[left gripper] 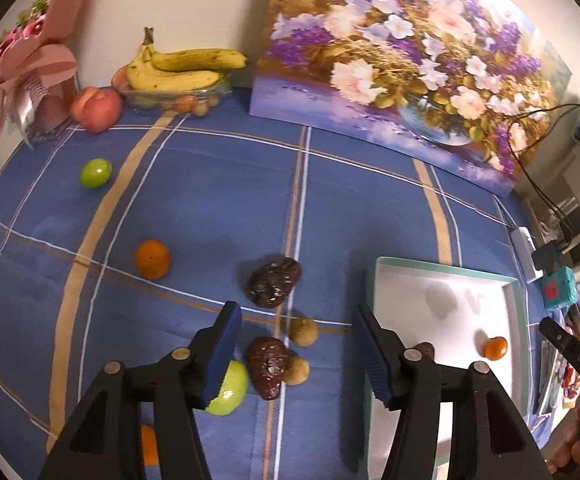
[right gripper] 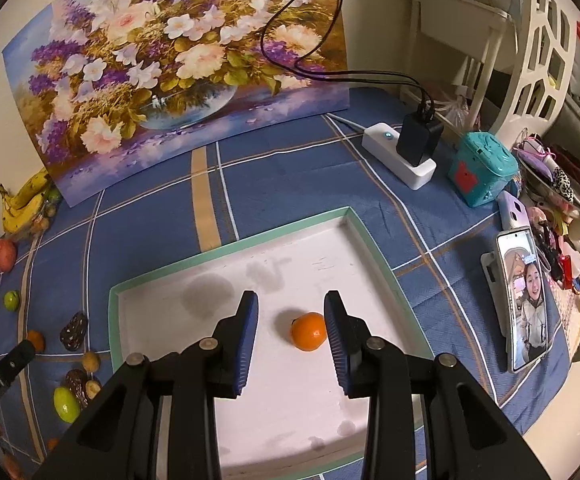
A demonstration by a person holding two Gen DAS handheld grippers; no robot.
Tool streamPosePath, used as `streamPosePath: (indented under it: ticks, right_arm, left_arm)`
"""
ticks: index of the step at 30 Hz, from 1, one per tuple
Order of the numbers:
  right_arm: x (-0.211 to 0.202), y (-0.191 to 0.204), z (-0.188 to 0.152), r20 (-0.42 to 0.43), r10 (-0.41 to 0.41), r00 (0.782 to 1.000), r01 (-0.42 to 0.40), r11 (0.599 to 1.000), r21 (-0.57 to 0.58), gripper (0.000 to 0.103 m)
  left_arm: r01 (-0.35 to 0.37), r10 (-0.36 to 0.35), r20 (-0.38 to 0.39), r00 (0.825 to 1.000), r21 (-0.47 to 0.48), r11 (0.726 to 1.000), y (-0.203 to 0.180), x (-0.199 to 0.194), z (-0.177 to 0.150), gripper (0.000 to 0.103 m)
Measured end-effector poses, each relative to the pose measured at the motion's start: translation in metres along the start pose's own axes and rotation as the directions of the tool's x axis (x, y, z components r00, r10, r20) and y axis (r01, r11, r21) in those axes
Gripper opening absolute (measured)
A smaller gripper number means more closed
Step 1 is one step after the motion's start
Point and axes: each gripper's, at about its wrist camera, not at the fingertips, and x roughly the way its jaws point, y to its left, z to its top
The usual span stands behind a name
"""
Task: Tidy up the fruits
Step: 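Move both open grippers back from the tray toward the remaining fruits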
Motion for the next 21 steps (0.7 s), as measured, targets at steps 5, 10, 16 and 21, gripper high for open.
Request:
streamPosePath:
  ticks: [5,10,16,21]
  right_arm:
    - [0.003,0.003,-0.001,-0.01,0.004,1.0,-0.004,1.0,-0.013,0.035]
    - [0.01,0.006,-0.003,-0.027,-0.001,1.0,0.0,1.0,-0.029,0.06]
    - [0.015,0.011,-0.006,-0.039,-0.007,0.999,0.004,0.998,-0.061,0.073]
    - [0.017,0.016,-0.008,-0.034,0.0,0.999,-0.003,0.996,-0.092,0.091]
  left_arm:
    - [-0.037,0.037,0.004,0.999,0.015,0.999,-0.001,0.003,-0.001,0.079]
    - [-0.076,0.076,0.0,0.997,0.023,0.997,-0.001,0.009,-0.004,0.091]
    - [-0.117,0.117,0.012,0.993,0.026,0.993,0.001,0.011,-0.004,0.102]
    - [-0.134,0.133,0.042,0.99,0.034,0.99,0.002,0.008,-0.005,0.103]
